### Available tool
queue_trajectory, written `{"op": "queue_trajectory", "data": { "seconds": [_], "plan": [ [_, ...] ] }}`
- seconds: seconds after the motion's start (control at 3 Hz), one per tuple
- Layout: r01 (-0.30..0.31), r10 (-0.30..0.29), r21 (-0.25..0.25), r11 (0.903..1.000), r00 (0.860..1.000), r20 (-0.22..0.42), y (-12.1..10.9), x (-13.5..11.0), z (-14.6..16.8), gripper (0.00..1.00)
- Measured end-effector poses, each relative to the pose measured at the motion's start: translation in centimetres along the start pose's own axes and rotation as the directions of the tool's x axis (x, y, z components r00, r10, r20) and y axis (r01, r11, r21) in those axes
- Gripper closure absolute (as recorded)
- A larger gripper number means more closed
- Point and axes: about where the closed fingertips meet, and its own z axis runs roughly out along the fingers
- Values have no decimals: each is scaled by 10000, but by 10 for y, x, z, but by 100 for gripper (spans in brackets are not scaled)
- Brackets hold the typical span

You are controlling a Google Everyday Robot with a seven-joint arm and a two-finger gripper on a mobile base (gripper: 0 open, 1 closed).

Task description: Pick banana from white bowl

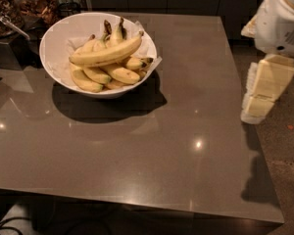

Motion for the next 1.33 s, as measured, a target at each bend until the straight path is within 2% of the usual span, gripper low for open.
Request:
{"op": "queue_trajectory", "data": {
  "seconds": [0.33, 0.67, 1.0, 1.33],
  "plan": [
    [897, -891, 37, 9960, 9923, -864, -9, -46, 3, 0],
    [1787, -1750, 158, 9838, 9751, -1359, -29, -91, 12, 0],
    [1948, -1879, 495, 9796, 9750, -1184, -35, -103, 10, 0],
    [1981, -1937, 453, 9791, 9772, -864, -46, -121, 20, 0]
  ]
}}
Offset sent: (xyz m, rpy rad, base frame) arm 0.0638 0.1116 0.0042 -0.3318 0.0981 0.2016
